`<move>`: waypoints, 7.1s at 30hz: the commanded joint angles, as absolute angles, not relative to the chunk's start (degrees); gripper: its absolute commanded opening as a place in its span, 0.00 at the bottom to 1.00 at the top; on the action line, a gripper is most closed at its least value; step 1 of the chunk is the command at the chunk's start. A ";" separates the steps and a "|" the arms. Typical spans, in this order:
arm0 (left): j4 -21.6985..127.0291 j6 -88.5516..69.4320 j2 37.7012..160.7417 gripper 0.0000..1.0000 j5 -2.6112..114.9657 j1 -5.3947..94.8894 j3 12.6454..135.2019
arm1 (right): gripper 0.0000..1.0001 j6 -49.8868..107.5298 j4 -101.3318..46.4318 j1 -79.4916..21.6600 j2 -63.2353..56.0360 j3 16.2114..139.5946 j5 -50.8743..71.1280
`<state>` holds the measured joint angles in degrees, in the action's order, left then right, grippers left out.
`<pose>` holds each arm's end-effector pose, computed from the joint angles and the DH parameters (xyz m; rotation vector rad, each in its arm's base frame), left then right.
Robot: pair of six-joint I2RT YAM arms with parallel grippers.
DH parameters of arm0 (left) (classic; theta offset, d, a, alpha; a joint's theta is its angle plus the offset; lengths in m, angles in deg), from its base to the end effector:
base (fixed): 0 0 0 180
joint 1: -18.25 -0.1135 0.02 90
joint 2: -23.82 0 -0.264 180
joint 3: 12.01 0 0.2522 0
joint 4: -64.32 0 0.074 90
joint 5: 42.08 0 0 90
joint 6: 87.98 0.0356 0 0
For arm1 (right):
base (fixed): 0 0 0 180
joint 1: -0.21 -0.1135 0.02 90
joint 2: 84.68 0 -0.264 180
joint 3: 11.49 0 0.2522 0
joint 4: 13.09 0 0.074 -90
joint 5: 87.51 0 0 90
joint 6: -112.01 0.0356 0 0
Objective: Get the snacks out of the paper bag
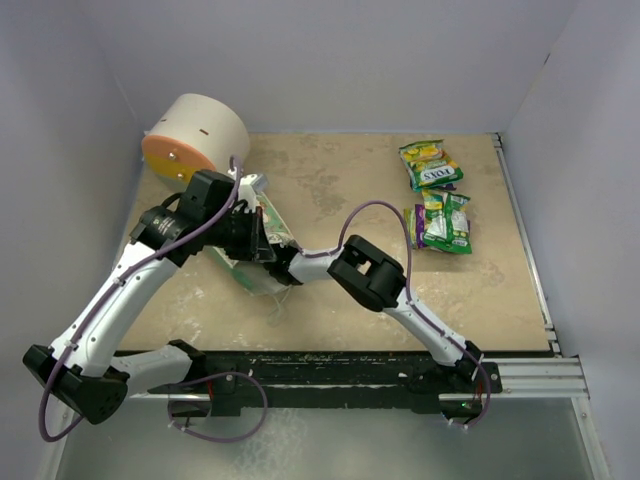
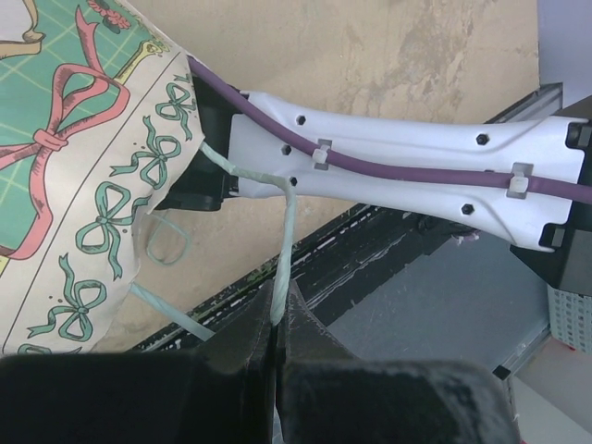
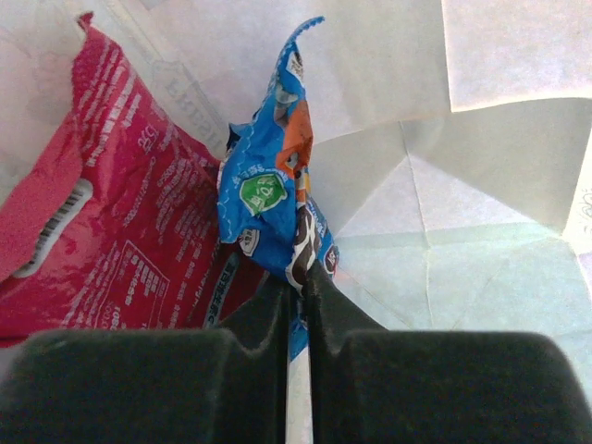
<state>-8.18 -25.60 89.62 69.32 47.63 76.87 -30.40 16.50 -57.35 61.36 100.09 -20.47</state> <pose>0.1797 -0.1161 0.3718 0.2176 2.5509 -0.8746 0.3085 0.4595 0.1092 -1.1588 1.1825 -0.2630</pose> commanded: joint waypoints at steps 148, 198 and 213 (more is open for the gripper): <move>-3.32 -28.96 90.81 0.00 68.11 42.35 81.46 | 0.62 -19.11 10.43 -55.79 -3.64 44.63 28.03; -5.16 -22.41 91.48 0.00 79.50 42.34 87.41 | 0.63 -31.81 27.45 -58.41 38.09 66.36 16.31; -4.30 -24.29 92.63 0.00 81.72 42.37 87.30 | 0.65 -33.57 19.96 -57.92 41.23 72.60 20.26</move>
<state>-7.39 -23.50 92.15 78.64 42.63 84.91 -30.72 23.56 -57.79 40.33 69.64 17.97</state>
